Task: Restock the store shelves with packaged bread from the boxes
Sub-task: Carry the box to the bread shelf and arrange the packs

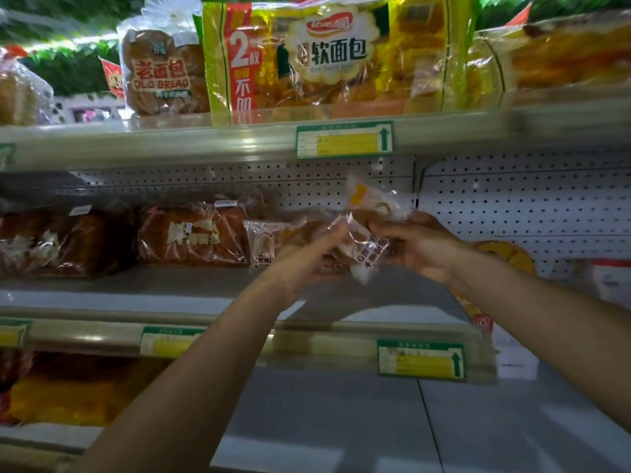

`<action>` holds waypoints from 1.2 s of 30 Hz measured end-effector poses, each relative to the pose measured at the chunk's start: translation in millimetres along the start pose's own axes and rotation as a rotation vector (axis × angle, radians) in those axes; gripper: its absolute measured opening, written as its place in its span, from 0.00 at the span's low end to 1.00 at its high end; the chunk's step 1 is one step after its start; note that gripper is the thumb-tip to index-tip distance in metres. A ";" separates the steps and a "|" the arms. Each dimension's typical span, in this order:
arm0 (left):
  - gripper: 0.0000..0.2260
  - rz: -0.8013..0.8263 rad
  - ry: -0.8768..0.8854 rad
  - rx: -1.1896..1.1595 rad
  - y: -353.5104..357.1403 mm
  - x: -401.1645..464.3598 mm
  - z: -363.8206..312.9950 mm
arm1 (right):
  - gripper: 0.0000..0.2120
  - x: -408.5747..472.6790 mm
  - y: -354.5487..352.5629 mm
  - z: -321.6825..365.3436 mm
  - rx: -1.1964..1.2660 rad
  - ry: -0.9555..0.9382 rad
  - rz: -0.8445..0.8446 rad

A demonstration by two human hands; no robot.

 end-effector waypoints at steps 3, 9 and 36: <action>0.18 0.001 0.031 -0.010 8.4 6.7 1.1 | 0.25 -5.0 -10.8 -4.3 -0.033 0.000 -0.026; 0.16 0.047 0.088 0.285 21.5 18.2 -12.6 | 0.13 -15.0 -36.8 15.3 -0.313 -0.029 -0.015; 0.40 -0.153 0.501 1.716 20.7 87.5 8.4 | 0.12 41.1 -130.1 -29.4 -0.258 -0.083 -0.447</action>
Point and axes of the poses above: each hand's wrist, its own x-axis towards the middle knuckle, its own y-axis out of the palm, z = x × y, the point moved 7 cm from there along x, towards the middle knuckle, and after that the axes turned 6 degrees about x, right-handed, at the moved point
